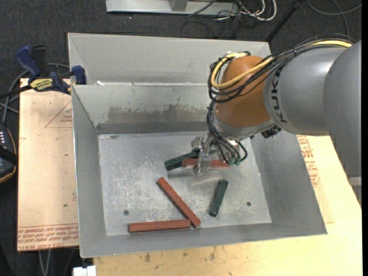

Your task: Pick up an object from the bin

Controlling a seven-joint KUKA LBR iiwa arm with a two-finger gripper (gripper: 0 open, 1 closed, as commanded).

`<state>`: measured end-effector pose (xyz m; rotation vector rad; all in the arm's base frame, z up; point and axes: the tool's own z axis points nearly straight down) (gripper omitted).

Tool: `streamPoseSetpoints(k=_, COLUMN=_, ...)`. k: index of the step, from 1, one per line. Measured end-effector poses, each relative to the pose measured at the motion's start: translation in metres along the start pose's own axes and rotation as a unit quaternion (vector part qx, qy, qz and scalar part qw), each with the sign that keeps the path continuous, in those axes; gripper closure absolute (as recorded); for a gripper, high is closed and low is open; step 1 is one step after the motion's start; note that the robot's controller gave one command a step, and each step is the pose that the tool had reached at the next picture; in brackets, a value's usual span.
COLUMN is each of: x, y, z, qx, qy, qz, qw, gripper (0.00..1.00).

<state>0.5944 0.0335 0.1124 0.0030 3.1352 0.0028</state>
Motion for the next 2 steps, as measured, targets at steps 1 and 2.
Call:
streamPoseSetpoints(k=1, x=-0.002, y=0.0, z=-0.039, qx=0.0, qy=0.0001, qz=0.0, qw=1.0, gripper=1.0)
streamPoseSetpoints(k=2, x=-0.003, y=0.001, z=-0.075, qx=0.0, qy=0.0, qz=0.0, qw=1.0, gripper=1.0)
